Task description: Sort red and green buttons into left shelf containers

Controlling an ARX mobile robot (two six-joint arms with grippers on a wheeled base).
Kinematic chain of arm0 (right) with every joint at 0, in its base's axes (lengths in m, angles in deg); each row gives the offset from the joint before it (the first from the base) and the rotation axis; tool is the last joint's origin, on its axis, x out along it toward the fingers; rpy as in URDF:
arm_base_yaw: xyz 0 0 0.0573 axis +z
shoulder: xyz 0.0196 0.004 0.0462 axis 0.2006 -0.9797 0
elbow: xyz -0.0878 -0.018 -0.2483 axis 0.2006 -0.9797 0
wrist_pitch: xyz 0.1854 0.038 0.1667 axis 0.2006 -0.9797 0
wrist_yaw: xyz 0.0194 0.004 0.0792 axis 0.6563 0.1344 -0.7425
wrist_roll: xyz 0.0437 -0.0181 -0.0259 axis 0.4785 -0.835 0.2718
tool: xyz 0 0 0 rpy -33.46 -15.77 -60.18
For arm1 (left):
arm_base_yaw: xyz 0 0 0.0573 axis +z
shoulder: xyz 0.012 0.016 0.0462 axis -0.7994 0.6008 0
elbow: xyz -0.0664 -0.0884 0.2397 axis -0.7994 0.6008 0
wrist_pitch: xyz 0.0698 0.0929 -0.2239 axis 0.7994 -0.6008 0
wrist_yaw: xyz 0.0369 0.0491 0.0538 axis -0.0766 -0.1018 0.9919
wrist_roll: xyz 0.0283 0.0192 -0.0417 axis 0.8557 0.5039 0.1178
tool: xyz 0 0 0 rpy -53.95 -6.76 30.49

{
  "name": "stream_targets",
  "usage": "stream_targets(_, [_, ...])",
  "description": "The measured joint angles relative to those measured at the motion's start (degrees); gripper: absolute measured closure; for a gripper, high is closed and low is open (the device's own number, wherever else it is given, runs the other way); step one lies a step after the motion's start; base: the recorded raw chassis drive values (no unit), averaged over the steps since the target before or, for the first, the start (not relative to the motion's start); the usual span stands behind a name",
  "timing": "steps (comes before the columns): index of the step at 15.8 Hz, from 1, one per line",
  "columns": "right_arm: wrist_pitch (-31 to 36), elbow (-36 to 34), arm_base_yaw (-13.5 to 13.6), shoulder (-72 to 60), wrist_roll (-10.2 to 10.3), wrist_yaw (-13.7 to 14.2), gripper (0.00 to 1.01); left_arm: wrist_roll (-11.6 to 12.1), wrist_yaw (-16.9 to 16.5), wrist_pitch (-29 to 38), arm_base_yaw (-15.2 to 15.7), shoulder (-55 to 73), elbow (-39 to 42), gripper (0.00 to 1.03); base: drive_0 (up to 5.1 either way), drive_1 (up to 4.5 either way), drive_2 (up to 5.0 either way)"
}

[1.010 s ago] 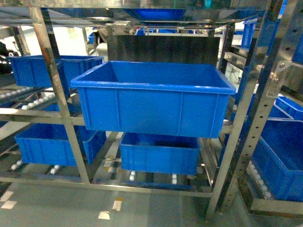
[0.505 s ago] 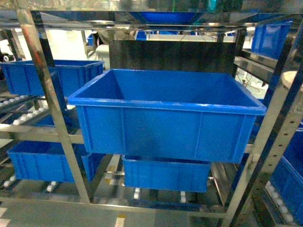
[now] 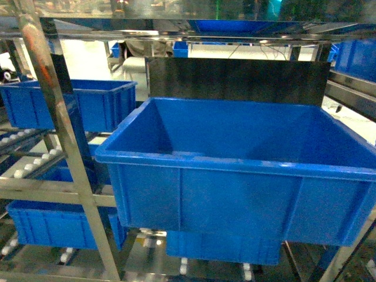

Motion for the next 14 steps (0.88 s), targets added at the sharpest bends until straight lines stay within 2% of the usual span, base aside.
stream_targets(2, [0.1, 0.0, 0.0, 0.0, 0.0, 0.0, 0.71, 0.0, 0.0, -0.2, 0.0, 0.0, 0.0, 0.79, -0.4, 3.55, -4.3])
stream_targets(14, [0.0, 0.0, 0.0, 0.0, 0.0, 0.0, 0.71, 0.0, 0.0, -0.2, 0.0, 0.0, 0.0, 0.79, 0.0, 1.27, -1.2])
